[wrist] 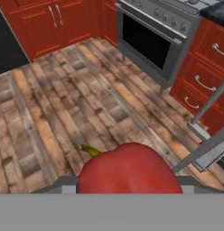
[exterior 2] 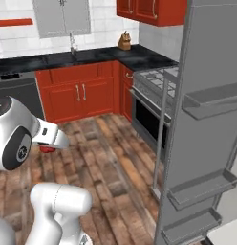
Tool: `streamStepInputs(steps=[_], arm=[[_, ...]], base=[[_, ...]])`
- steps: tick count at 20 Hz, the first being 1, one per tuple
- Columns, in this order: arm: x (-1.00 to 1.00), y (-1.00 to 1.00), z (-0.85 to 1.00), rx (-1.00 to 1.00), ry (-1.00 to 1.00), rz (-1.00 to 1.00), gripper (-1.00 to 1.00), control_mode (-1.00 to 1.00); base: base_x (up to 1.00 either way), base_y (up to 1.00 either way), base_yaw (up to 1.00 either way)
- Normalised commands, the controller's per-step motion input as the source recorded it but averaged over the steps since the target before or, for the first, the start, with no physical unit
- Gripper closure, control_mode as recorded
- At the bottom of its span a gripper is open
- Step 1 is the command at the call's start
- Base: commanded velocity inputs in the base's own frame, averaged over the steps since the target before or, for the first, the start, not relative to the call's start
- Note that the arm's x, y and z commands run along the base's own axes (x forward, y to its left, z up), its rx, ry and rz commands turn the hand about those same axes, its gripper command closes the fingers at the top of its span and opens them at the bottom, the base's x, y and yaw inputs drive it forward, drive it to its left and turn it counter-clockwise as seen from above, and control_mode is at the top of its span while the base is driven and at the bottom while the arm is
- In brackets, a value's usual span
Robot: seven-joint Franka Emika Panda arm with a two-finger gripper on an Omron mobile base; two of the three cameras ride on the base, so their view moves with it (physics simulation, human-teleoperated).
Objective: Gather the bell pepper and tomato from the fridge and place them on a tray on the dining counter. Then gather the chicken drumsticks from the fridge and place them on the other tray.
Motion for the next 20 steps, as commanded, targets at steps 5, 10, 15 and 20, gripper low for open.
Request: streamStepInputs(steps=[5, 10, 15, 20], arm=[[0.00, 0.00, 0.00, 0.00, 0.00, 0.00, 1.00, 1.00], [0.00, 0.00, 0.00, 0.00, 0.00, 0.00, 1.00, 1.00], [0.00, 0.00, 0.00, 0.00, 0.00, 0.00, 1.00, 1.00], [0.00, 0.00, 0.00, 0.00, 0.00, 0.00, 1.00, 1.00]], base=[[0.82, 0.46, 0.28], [0.85, 0.48, 0.27], [0.89, 0.46, 0.27], [0.88, 0.73, 0.16]])
